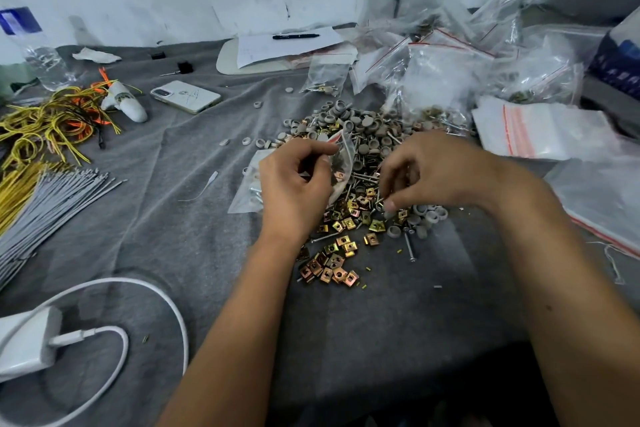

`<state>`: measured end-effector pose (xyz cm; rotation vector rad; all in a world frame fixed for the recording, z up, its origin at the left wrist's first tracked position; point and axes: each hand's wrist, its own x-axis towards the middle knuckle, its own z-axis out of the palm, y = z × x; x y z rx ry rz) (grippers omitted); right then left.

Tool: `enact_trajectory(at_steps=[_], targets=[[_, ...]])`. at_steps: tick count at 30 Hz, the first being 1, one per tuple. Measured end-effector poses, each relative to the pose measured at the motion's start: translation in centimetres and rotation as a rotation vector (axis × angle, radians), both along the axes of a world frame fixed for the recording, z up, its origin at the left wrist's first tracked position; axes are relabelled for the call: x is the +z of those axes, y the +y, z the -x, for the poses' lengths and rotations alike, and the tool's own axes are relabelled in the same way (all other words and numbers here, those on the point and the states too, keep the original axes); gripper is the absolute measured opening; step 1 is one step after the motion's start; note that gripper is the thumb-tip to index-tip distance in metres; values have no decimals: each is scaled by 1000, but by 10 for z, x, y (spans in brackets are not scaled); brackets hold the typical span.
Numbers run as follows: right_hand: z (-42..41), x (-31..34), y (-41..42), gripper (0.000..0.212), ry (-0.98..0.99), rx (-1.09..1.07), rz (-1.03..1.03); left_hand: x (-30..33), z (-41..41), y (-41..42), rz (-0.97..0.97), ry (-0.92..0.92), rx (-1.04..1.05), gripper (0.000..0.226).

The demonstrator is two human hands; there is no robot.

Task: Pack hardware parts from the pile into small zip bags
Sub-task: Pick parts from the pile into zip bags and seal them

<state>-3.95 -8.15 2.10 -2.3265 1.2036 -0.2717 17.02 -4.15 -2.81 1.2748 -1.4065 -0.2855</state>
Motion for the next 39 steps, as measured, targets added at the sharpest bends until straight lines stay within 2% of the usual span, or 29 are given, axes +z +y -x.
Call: enact_trajectory(at_steps=[4, 7, 13, 19, 22, 25, 27, 30, 33, 36, 39], targets=[[-5, -11, 4, 18, 89, -8, -12, 0, 2, 0, -22, -11, -16, 21], [-5, -11, 6, 15, 42, -22, 19, 0, 2, 1, -39, -7, -34, 21], [-23, 2, 14, 13, -452, -67, 208, -1, 2, 0, -76, 3, -75, 21], [-47, -3, 11, 15, -308, -79, 313, 1, -1, 1, -67, 36, -75, 23], [-42, -5, 12, 19, -376, -106, 265, 1, -1, 0, -76, 84, -74, 23], [-29, -2, 12, 12, -410, -128, 267, -1, 0, -1, -91, 103, -66, 23], [-17, 2, 10, 8, -364, -168, 251, -2, 0, -1, -93, 93, -68, 23], [5, 9, 8, 8, -109, -190, 155, -2, 2, 0, -84, 83, -100, 22], [17, 14, 13, 19, 66, -230, 3, -2, 5, 2, -73, 62, -132, 21], [16, 15, 24, 41, 216, -255, -198, -1, 8, 3, -63, 25, -148, 22], [8, 12, 31, 48, 329, -271, -191, -1, 10, 4, -54, 20, -149, 22]])
